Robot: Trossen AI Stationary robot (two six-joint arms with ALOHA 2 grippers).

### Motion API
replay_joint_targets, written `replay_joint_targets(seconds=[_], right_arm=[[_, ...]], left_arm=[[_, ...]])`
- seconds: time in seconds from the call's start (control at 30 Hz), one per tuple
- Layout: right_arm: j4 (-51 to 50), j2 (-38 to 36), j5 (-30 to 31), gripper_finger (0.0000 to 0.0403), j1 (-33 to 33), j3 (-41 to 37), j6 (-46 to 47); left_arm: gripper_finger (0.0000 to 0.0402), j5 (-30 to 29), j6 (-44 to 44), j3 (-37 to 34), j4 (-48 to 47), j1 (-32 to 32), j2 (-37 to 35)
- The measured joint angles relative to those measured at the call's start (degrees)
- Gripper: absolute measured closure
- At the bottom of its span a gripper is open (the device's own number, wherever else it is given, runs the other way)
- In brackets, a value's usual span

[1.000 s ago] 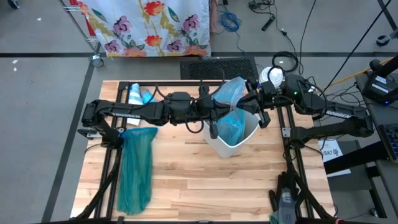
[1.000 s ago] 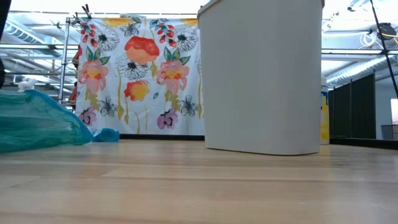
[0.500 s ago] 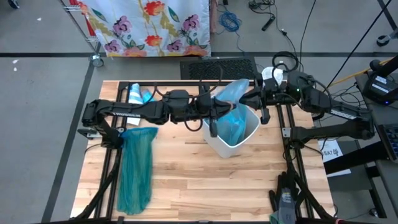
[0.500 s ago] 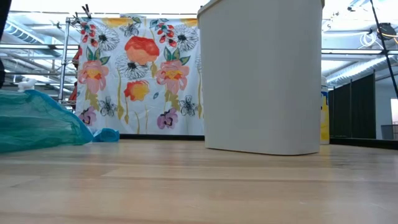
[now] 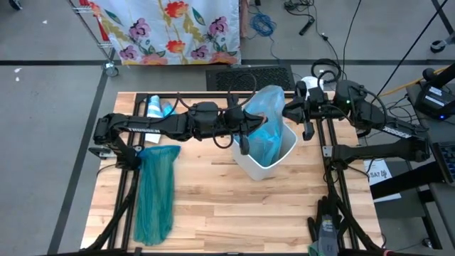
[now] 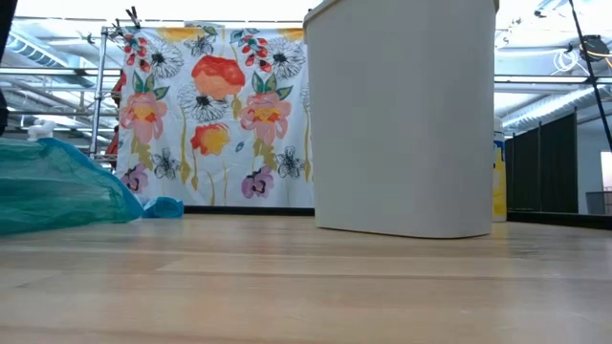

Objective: Place trash/remove bag and relplace
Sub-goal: Close the blue trash bag

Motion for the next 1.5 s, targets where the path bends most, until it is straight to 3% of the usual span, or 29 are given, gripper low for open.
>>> replay_joint_targets(seconds=[0.4,0.87,1.07,1.27,1.5], right_arm=[[-7.91,0.20,2.65,0.0403,0.00,0.04,-2.41],[-11.88,-0.49,3.00,0.0403,0.00,0.04,-3.30],[-14.33,-0.82,2.70,0.0403,0.27,0.04,-3.12],[-14.08,-1.00,2.67,0.0403,2.40,0.04,-2.91],[-14.54,0.18,2.67,0.0403,3.70,0.04,-3.02]], left_arm=[[0.0401,2.74,-3.06,0.30,4.04,1.49,4.87],[0.0402,6.35,-2.62,9.37,3.64,3.11,11.28],[0.0402,5.78,0.03,10.88,3.48,3.26,11.67],[0.0401,1.48,0.10,11.39,4.34,4.17,11.69],[0.0402,1.39,1.74,11.39,10.32,4.91,11.76]])
